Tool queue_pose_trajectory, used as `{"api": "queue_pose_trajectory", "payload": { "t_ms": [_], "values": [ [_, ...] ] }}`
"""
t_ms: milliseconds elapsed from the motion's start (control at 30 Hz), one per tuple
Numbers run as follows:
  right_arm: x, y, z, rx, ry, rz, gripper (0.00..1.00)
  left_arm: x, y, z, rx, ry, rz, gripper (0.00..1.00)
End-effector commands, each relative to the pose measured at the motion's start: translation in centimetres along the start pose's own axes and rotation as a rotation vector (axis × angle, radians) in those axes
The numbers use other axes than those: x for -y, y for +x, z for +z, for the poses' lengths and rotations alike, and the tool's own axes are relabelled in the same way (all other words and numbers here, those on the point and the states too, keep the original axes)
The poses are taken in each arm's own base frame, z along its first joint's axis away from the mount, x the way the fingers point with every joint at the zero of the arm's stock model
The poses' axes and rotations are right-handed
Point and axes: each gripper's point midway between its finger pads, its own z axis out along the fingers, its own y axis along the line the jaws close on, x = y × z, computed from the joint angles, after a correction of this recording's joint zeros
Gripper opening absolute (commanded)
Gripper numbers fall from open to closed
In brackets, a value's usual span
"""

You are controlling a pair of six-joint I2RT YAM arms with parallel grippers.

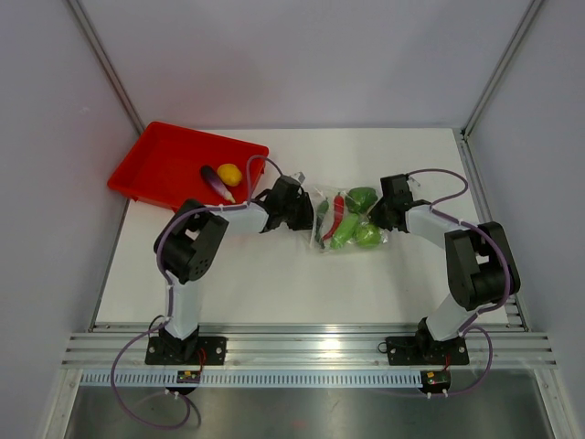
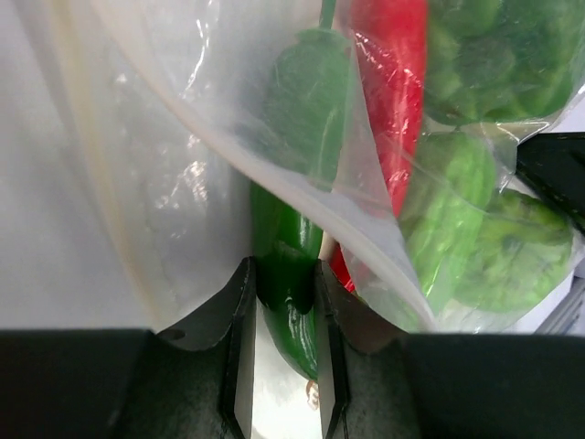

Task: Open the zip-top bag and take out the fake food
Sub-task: Pick up the fake vegetable from the zipper food storage bag, then place the fake vegetable in the bin.

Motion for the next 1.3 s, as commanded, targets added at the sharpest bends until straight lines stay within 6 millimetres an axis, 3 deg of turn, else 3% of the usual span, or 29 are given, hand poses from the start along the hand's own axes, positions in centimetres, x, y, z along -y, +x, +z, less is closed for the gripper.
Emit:
{"api": "queue_pose_trajectory", "payload": {
  "t_ms": [0,433,767,900,1267],
  "values": [
    [-0.8,-1.5,-0.3,0.039,-0.008,0.002,0.0,0.7,-1.6,-2.3,0.063,-0.038,0.051,0.01],
    [0.4,-2.7,-1.5,0.114,0.046,0.023,0.0,-0.7,-5.4,-7.0,0.186,-0.223,0.133,0.0],
    [0.5,-3.0,-1.7,0.123,0.054,0.023,0.0,-4.4,-7.3,-10.6,0.247,-0.403,0.105,0.0],
    [0.4,-3.0,-1.7,0.121,0.051,0.02,0.0,-5.1,-7.9,-11.9,0.293,-0.405,0.069,0.0],
    [-0.1,-2.6,-1.4,0.099,0.028,0.016,0.0,-5.5,-11.9,-15.1,0.398,-0.329,-0.126,0.0]
  ]
}}
